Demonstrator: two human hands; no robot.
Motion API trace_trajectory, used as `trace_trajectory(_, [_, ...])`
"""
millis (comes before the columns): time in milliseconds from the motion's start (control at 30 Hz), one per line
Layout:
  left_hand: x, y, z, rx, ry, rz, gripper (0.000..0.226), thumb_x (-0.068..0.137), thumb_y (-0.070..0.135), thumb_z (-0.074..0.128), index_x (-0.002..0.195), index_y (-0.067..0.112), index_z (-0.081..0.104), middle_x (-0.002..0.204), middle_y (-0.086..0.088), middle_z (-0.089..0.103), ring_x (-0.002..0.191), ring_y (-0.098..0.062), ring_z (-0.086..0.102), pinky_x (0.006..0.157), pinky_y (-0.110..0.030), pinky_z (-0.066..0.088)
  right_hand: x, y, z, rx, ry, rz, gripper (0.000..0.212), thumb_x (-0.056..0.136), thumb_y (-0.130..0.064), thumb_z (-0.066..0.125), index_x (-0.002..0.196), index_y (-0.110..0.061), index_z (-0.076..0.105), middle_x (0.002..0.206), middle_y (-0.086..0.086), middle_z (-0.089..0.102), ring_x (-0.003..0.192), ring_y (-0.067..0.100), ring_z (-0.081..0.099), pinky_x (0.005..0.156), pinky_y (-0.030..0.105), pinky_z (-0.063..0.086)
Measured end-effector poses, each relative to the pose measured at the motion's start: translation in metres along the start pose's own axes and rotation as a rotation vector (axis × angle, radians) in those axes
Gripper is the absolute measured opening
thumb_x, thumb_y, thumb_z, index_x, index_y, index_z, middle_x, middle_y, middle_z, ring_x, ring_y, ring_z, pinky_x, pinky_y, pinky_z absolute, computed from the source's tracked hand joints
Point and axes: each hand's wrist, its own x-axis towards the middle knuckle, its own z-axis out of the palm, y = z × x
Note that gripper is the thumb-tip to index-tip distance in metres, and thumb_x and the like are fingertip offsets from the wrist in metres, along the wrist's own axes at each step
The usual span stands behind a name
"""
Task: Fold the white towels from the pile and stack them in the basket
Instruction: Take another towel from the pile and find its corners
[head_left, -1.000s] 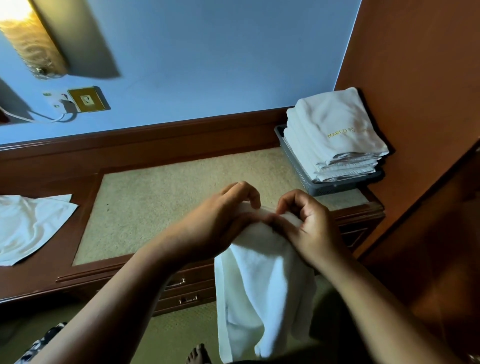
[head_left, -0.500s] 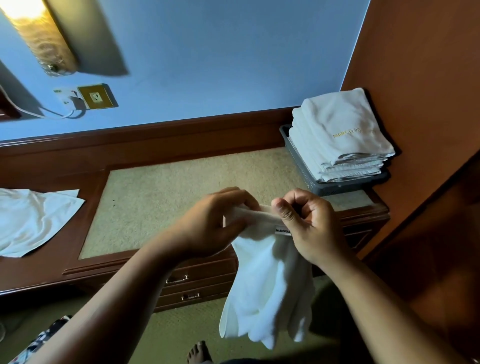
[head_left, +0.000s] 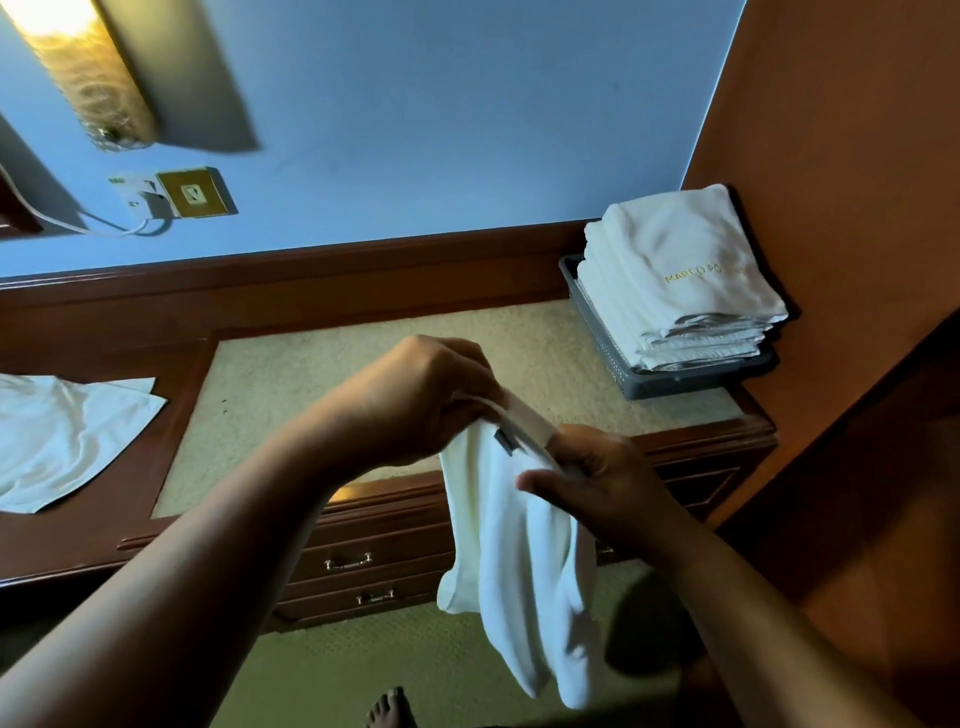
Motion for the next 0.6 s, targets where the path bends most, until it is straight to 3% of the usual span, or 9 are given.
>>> trace_trajectory(100, [0.001,-0.012,0.006,0.095,-0.029,0.01,0.017,0.083,0.002,0.077,0.096,0.013,0.08,0.095,0.002,0.07,0.081,-0.011,0.07,0.074,-0.016,0.056,-0.01,0.026,0.006,-0.038,-0.025,0.131,0.038,0.075,-0.06,0.07,0.064,-0.027,0.053,0.073,-0.009,0.056,0.068,0.007,0.056,0.067,0.028,0.047])
trace_trajectory(233, [0.015,-0.011,0.002,0.146,0.147,-0.03,0.018,0.084,0.001,0.075,0.096,0.014,0.08,0.094,0.001,0.07,0.081,-0.013,0.069,0.073,-0.031,0.06,-0.032,0.054,0.031,-0.47,-0.158,0.064,0.033,0.082,-0.053,0.065,0.07,-0.022,0.061,0.069,-0.012,0.051,0.063,0.001,0.041,0.069,0.027,0.037])
trace_trajectory(300, [0.03,-0.003,-0.01,0.143,0.274,-0.036,0.019,0.085,0.001,0.073,0.095,0.015,0.08,0.096,0.002,0.069,0.083,-0.011,0.068,0.074,-0.027,0.058,-0.047,0.067,0.043,-0.452,-0.124,0.185,0.03,0.084,-0.048,0.068,0.071,-0.022,0.061,0.065,-0.015,0.047,0.062,0.001,0.043,0.069,0.025,0.034])
trace_trajectory(400, [0.05,0.007,-0.025,0.158,0.293,-0.041,0.022,0.088,0.001,0.068,0.096,0.018,0.08,0.1,0.004,0.069,0.088,-0.011,0.067,0.079,-0.026,0.056,-0.049,0.075,0.054,-0.266,0.037,0.313,0.03,0.08,-0.059,0.061,0.075,-0.029,0.062,0.074,-0.016,0.06,0.072,0.0,0.06,0.068,0.026,0.049])
trace_trajectory(467, [0.054,0.011,-0.027,0.185,0.226,-0.032,0.021,0.089,0.003,0.068,0.099,0.017,0.079,0.102,0.003,0.07,0.09,-0.012,0.068,0.081,-0.03,0.058,-0.037,0.066,0.057,-0.229,0.144,0.277,0.035,0.081,-0.064,0.059,0.094,-0.034,0.07,0.092,-0.017,0.066,0.082,-0.002,0.063,0.074,0.028,0.055])
trace_trajectory(533, [0.055,0.014,-0.025,0.202,0.176,-0.018,0.019,0.09,0.004,0.069,0.1,0.016,0.08,0.102,0.003,0.071,0.089,-0.011,0.069,0.08,-0.03,0.059,-0.025,0.051,0.059,-0.223,0.239,0.2,0.056,0.084,-0.069,0.059,0.118,-0.026,0.07,0.109,-0.009,0.067,0.093,0.003,0.064,0.083,0.026,0.055])
trace_trajectory(600, [0.055,0.019,-0.025,0.2,0.16,0.003,0.018,0.09,0.005,0.069,0.1,0.016,0.08,0.102,0.004,0.071,0.088,-0.009,0.069,0.08,-0.028,0.059,-0.011,0.036,0.059,-0.209,0.305,0.147,0.066,0.085,-0.069,0.061,0.129,-0.02,0.065,0.121,-0.005,0.063,0.107,0.007,0.062,0.091,0.023,0.052])
